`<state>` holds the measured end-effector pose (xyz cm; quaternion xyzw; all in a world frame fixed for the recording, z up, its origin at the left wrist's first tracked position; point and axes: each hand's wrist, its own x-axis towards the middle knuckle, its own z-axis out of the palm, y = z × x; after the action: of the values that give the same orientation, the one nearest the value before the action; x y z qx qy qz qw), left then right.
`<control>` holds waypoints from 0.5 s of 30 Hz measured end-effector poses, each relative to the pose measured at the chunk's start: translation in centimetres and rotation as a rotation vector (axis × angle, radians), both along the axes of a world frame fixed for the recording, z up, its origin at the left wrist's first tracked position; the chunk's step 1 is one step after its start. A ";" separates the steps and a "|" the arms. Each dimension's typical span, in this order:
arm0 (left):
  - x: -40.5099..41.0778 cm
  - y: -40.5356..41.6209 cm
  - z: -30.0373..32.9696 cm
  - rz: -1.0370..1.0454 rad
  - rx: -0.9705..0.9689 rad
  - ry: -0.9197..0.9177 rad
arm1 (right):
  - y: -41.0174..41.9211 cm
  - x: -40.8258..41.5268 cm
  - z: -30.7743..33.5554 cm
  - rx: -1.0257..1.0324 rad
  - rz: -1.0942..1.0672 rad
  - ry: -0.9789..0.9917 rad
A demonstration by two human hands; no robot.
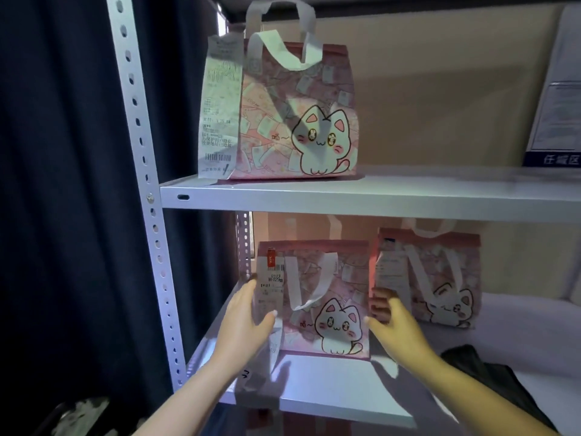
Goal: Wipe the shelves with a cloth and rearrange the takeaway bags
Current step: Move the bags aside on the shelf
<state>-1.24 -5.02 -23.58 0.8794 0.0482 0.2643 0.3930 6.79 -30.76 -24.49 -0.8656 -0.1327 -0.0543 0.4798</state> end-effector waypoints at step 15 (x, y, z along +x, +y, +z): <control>-3.1 -1.7 19.2 0.051 0.127 -0.583 | 0.2 -4.8 22.3 0.182 0.287 -0.618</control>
<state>-4.30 -6.74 -4.33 0.7878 -0.0613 0.5179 0.3276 2.02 -30.60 -2.23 -0.7345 -0.3866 -0.2571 0.4949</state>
